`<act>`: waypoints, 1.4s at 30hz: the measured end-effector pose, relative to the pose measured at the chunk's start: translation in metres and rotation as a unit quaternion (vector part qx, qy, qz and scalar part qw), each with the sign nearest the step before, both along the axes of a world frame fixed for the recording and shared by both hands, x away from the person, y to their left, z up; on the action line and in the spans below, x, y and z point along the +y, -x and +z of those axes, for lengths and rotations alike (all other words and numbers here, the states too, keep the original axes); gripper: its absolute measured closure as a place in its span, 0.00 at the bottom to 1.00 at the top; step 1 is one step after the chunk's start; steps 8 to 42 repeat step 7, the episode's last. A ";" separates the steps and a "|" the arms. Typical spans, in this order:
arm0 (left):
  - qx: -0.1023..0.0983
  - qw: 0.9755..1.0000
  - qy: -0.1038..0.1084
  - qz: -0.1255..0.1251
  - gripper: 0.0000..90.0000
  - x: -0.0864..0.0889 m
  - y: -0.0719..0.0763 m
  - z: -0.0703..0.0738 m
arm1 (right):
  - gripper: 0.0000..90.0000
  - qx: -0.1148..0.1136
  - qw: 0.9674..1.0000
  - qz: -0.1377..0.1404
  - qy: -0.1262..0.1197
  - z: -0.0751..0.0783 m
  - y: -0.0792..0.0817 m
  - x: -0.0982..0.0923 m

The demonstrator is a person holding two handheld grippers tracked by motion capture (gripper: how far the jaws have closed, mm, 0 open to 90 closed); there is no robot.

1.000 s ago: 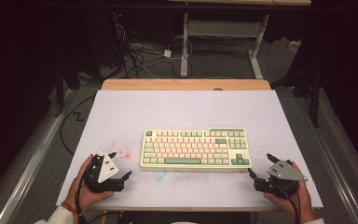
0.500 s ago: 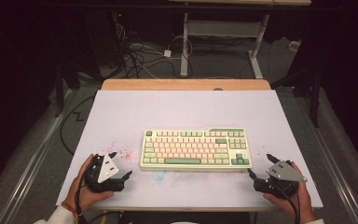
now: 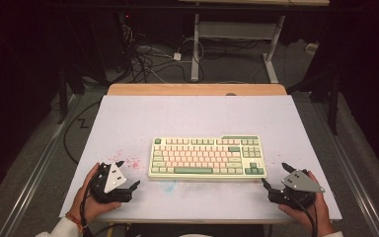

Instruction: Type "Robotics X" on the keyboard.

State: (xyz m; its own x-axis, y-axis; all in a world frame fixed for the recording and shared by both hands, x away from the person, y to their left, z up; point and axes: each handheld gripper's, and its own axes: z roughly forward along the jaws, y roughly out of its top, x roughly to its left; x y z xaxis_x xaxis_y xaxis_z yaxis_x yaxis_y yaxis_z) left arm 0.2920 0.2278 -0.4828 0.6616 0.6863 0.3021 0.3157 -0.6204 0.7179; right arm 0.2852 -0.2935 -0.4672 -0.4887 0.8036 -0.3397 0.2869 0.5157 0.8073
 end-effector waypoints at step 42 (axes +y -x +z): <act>0.002 1.000 -0.003 0.002 0.19 -0.002 -0.003 0.000 | 0.21 -0.003 1.000 -0.002 -0.005 0.000 0.000 -0.002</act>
